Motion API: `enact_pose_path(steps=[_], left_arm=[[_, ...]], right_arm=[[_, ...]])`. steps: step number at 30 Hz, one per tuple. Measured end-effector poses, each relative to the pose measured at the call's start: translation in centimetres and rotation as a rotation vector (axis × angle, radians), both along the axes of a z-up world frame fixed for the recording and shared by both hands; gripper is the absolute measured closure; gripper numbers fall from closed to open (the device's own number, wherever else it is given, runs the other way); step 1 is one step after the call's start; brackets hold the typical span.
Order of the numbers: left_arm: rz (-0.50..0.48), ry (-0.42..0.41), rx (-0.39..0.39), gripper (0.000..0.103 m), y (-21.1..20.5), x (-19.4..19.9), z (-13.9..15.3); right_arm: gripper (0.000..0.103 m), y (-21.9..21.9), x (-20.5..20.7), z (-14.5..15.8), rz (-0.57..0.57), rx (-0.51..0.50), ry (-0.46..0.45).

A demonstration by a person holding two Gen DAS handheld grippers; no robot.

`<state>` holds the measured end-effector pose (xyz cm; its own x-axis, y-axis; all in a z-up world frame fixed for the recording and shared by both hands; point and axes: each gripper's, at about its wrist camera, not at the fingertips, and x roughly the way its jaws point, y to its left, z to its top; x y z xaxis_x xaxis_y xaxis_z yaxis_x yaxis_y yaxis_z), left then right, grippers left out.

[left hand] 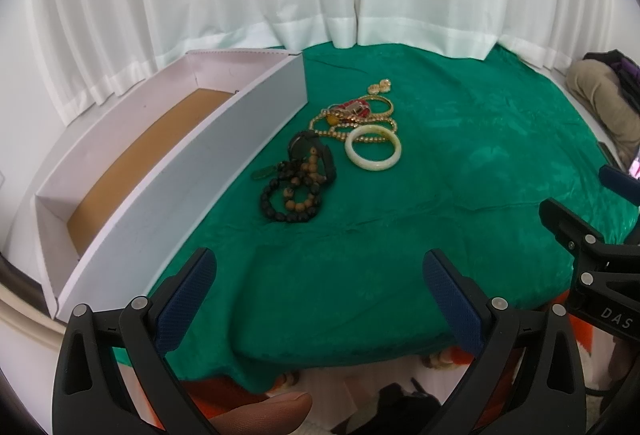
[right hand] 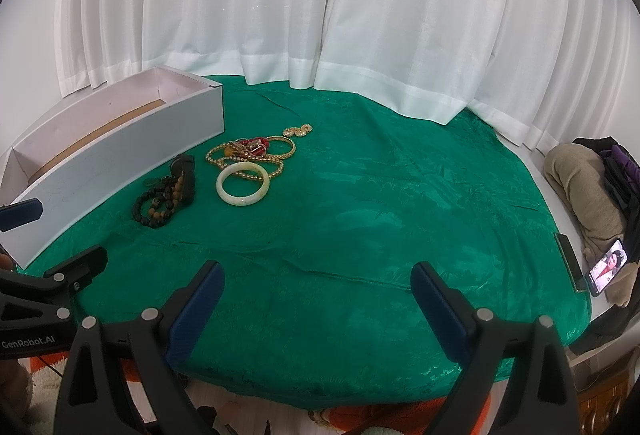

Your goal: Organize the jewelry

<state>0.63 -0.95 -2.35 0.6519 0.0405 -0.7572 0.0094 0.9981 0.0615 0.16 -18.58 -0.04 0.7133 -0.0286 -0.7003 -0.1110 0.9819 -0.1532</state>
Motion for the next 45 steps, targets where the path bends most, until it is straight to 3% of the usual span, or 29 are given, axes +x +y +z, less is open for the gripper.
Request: enact_pose_path(steps=[15, 22, 30, 36, 39, 45], left_arm=[[0.043, 0.047, -0.042, 0.0, 3.3, 0.6, -2.0], [0.056, 0.074, -0.168, 0.0, 6.3, 1.9, -2.5], [0.063, 0.117, -0.201, 0.001, 7.5, 4.9, -4.8], [0.125, 0.117, -0.16, 0.001, 8.0, 7.3, -6.4], [0.184, 0.108, -0.098, 0.003, 8.1, 9.0, -7.6], [0.208, 0.161, -0.026, 0.024, 7.5, 12.2, -11.1]], right_arm=[[0.007, 0.1, 0.6, -0.6, 0.014, 0.024, 0.018], [0.007, -0.4, 1.1, -1.0, 0.026, 0.058, 0.041], [0.007, -0.2, 1.4, -1.8, 0.043, 0.065, 0.07], [0.007, -0.1, 1.4, -2.1, 0.051, 0.063, 0.08], [0.007, -0.1, 1.4, -2.3, 0.051, 0.067, 0.087], [0.007, 0.3, 1.1, -2.3, 0.07, 0.066, 0.088]])
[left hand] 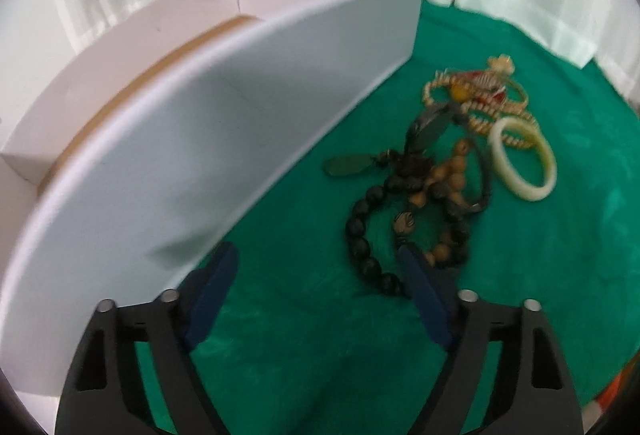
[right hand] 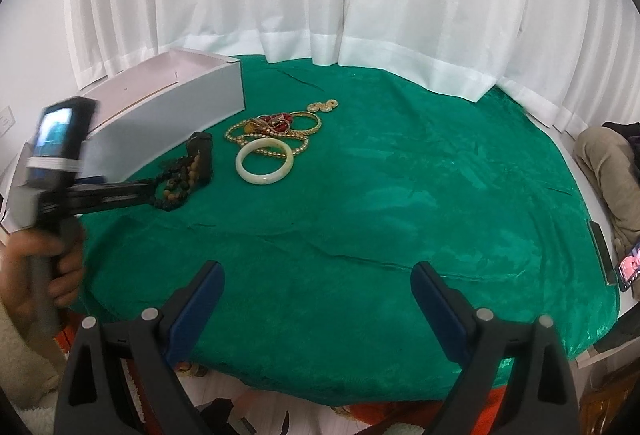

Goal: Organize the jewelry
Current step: 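Grasp the black bead bracelet with the left tool, then grasp the wooden bead bracelet with the right tool while the left tool holds the black bracelet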

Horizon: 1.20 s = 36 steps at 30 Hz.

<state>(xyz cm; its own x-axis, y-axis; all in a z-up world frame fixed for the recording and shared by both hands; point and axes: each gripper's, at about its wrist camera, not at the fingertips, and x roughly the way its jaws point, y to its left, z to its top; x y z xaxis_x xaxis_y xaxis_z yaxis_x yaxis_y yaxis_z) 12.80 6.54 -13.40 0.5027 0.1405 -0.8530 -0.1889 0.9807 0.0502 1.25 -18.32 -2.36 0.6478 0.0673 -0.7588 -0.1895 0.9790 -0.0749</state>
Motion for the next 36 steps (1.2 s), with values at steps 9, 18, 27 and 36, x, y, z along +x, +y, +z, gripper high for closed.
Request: enact_pose_path(steps=[9, 18, 27, 36], left_arm=[[-0.039, 0.011, -0.038, 0.093, 0.4, -2.1, 0.6], [-0.006, -0.087, -0.345, 0.093, 4.7, -5.5, 5.7], [0.032, -0.138, -0.309, 0.093, 6.0, -6.7, 6.8], [0.057, -0.138, -0.271, 0.093, 7.1, -7.7, 6.1]], right_arm=[[0.007, -0.5, 0.6, -0.3, -0.021, 0.007, 0.009], [0.007, 0.1, 1.3, 0.0, 0.041, 0.064, 0.0], [0.008, 5.1, 7.0, -3.0, 0.224, 0.26, 0.136], [0.055, 16.0, 13.0, -8.9, 0.452, 0.307, 0.242]])
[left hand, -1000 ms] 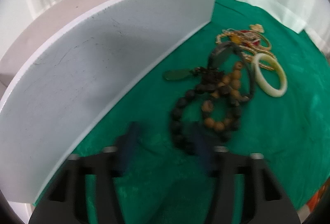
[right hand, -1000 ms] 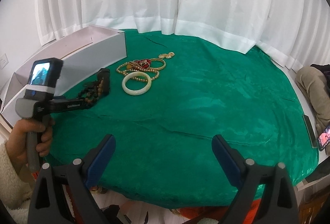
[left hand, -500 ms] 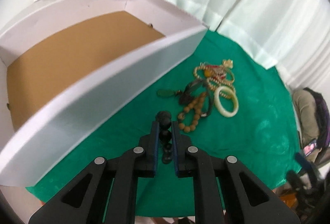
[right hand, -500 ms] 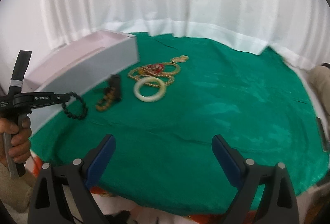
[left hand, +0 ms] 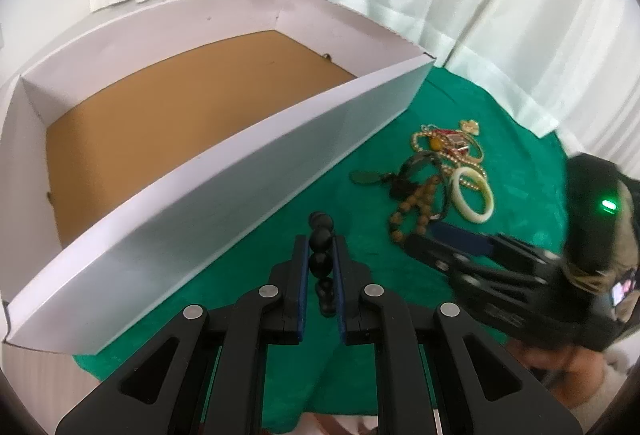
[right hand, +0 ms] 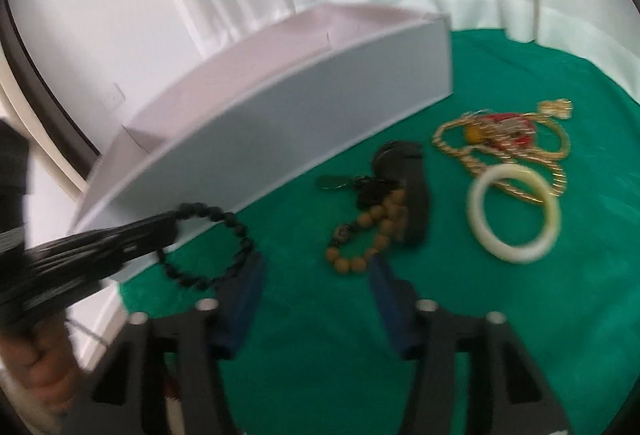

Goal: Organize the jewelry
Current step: 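Grasp the wooden bead bracelet with the right tool while the left tool holds the black bracelet, then lower both bracelets into the white box and open both tools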

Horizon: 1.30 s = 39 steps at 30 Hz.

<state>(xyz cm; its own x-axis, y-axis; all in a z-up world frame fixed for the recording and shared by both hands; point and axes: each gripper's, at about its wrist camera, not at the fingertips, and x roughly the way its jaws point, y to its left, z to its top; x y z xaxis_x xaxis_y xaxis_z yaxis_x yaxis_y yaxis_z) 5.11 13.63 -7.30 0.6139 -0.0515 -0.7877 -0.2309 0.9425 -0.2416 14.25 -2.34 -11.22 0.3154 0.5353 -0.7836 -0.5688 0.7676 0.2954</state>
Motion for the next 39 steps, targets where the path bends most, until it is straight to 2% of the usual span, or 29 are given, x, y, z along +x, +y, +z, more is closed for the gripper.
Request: enact_pose_path(steps=[5, 7, 9, 11, 13, 19, 23, 24, 28, 30, 33, 36, 39], left_arm=[[-0.015, 0.005, 0.001, 0.093, 0.0, 0.0, -0.3], [-0.022, 0.011, -0.005, 0.093, -0.1, 0.2, -0.5], [-0.026, 0.02, -0.012, 0.093, -0.1, 0.4, -0.7], [-0.036, 0.022, -0.027, 0.093, -0.1, 0.4, -0.4], [-0.051, 0.015, -0.056, 0.093, 0.1, 0.2, 0.2], [-0.059, -0.037, -0.123, 0.093, 0.9, -1.0, 4.9], [-0.004, -0.105, -0.08, 0.093, 2.4, -2.8, 9.5], [0.015, -0.122, -0.064, 0.093, 2.9, -3.3, 10.4], [0.13, -0.17, 0.011, 0.093, 6.2, -4.1, 13.3], [0.178, -0.163, 0.031, 0.093, 7.8, -3.7, 13.3], [0.246, -0.121, 0.05, 0.093, 10.4, -2.6, 11.8], [0.295, -0.065, 0.07, 0.093, 12.2, -1.5, 9.3], [0.322, -0.002, 0.072, 0.093, 13.6, -1.0, 6.3]], right_arm=[[0.068, 2.4, 1.6, -2.1, -0.015, -0.073, -0.004], [0.069, 3.2, 2.0, -2.3, -0.032, -0.096, -0.017], [0.089, 4.4, 2.2, -2.4, -0.033, -0.155, -0.048], [0.089, 4.4, 2.4, -2.3, -0.036, -0.15, -0.016], [0.089, 3.6, 2.0, -0.7, -0.048, -0.083, 0.028], [0.089, 2.1, 0.7, 7.2, 0.001, 0.058, 0.017], [0.089, 1.8, 0.9, 11.7, 0.064, 0.145, 0.004], [0.089, 2.2, 0.5, 13.5, 0.092, 0.173, -0.001], [0.089, 5.5, 1.0, 16.8, 0.173, 0.228, -0.023], [0.089, 7.6, 0.6, 18.2, 0.203, 0.235, -0.041], [0.089, 11.9, 0.9, 18.1, 0.253, 0.207, -0.071], [0.089, 15.8, 1.7, 16.1, 0.29, 0.147, -0.066], [0.089, 18.8, 2.3, 12.5, 0.307, 0.083, -0.035]])
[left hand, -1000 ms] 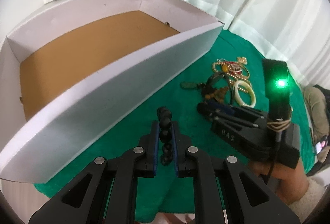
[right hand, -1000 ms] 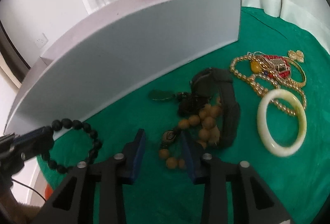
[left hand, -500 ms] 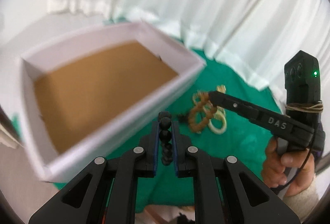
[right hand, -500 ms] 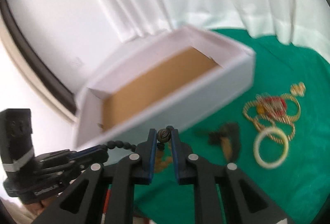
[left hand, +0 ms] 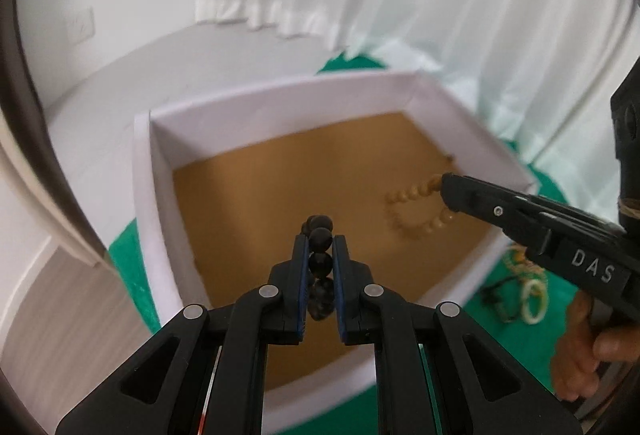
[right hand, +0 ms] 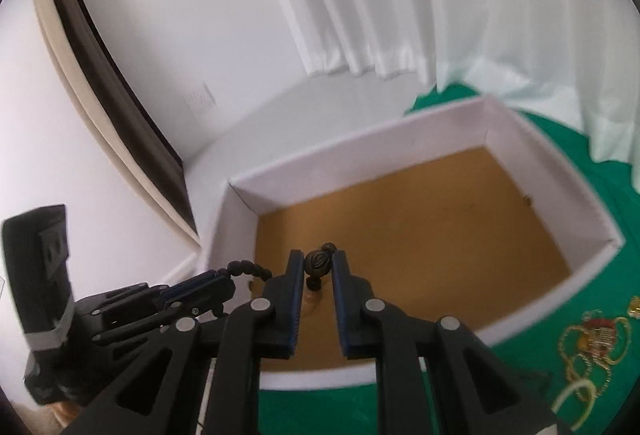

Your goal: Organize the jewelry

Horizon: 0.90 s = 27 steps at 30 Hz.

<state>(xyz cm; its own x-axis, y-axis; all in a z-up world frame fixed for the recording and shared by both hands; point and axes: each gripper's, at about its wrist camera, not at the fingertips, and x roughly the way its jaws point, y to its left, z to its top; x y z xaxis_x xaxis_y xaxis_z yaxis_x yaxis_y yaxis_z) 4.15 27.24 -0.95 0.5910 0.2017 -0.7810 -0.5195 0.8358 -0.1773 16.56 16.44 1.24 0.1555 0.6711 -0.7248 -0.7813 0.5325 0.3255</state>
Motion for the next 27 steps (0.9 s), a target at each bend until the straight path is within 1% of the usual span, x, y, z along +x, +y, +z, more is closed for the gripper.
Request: enact_pose_path(steps=[2, 3, 4, 5, 6, 7, 8, 10, 12, 14, 15, 18, 19, 20, 24, 26, 27], left_arm=[[0.016, 0.041, -0.008, 0.092, 0.6, 0.0, -1.9], [0.024, 0.052, -0.003, 0.09, 0.8, -0.1, -2.4], [0.033, 0.062, 0.007, 0.083, 0.9, -0.2, -2.8], [0.037, 0.065, 0.017, 0.068, 0.8, -0.4, -3.1], [0.042, 0.058, 0.021, 0.058, 0.7, -0.8, -3.0], [0.047, 0.047, 0.022, 0.04, 0.6, -1.1, -2.8], [0.049, 0.02, 0.027, 0.034, 0.3, -1.5, -2.3], [0.034, -0.015, 0.051, 0.032, -0.6, -2.0, -1.2], [-0.002, -0.051, 0.069, 0.026, -1.9, -2.0, -0.1], [-0.049, -0.094, 0.083, 0.019, -4.1, -2.4, 1.1], [-0.068, -0.108, 0.085, 0.018, -4.9, -2.4, 1.5], [-0.164, -0.152, 0.088, 0.013, -8.6, -2.5, 2.6], [-0.197, -0.163, 0.085, 0.012, -9.9, -2.6, 2.8], [-0.236, -0.172, 0.081, 0.01, -11.3, -2.4, 2.8], [-0.353, -0.169, 0.065, 0.009, -15.9, -1.5, 1.9], [-0.411, -0.163, 0.055, 0.007, -18.4, -1.4, 1.1], [-0.424, -0.162, 0.054, 0.006, -19.0, -1.5, 0.9]], right_arm=[[0.087, 1.2, 0.1, -1.9, 0.002, -0.037, 0.007], [0.086, 1.5, 0.1, -2.8, -0.005, -0.05, 0.016], [0.086, 1.4, 0.2, -3.1, -0.018, -0.054, 0.017], [0.074, 1.3, 0.1, -3.4, -0.032, -0.062, 0.016], [0.064, 0.9, 0.1, -3.5, -0.058, -0.075, 0.007], [0.047, 0.4, 0.0, -3.2, -0.076, -0.068, 0.001], [0.045, -0.2, 0.1, -2.9, -0.091, -0.055, -0.004], [0.045, -1.7, -0.2, -2.0, -0.111, -0.035, -0.028], [0.044, -3.8, -1.0, -0.8, -0.14, -0.021, -0.072], [0.044, -5.6, -1.8, 0.0, -0.164, -0.022, -0.113], [0.043, -7.2, -2.4, 0.6, -0.186, -0.028, -0.145], [0.038, -10.8, -4.0, 1.5, -0.239, -0.051, -0.221], [0.035, -12.4, -4.7, 1.6, -0.263, -0.067, -0.254], [0.035, -14.2, -5.5, 1.6, -0.294, -0.087, -0.291], [0.034, -19.8, -7.5, 1.1, -0.396, -0.15, -0.345], [0.023, -22.2, -8.4, 0.5, -0.438, -0.171, -0.349], [0.022, -23.9, -9.0, 0.0, -0.478, -0.189, -0.356]])
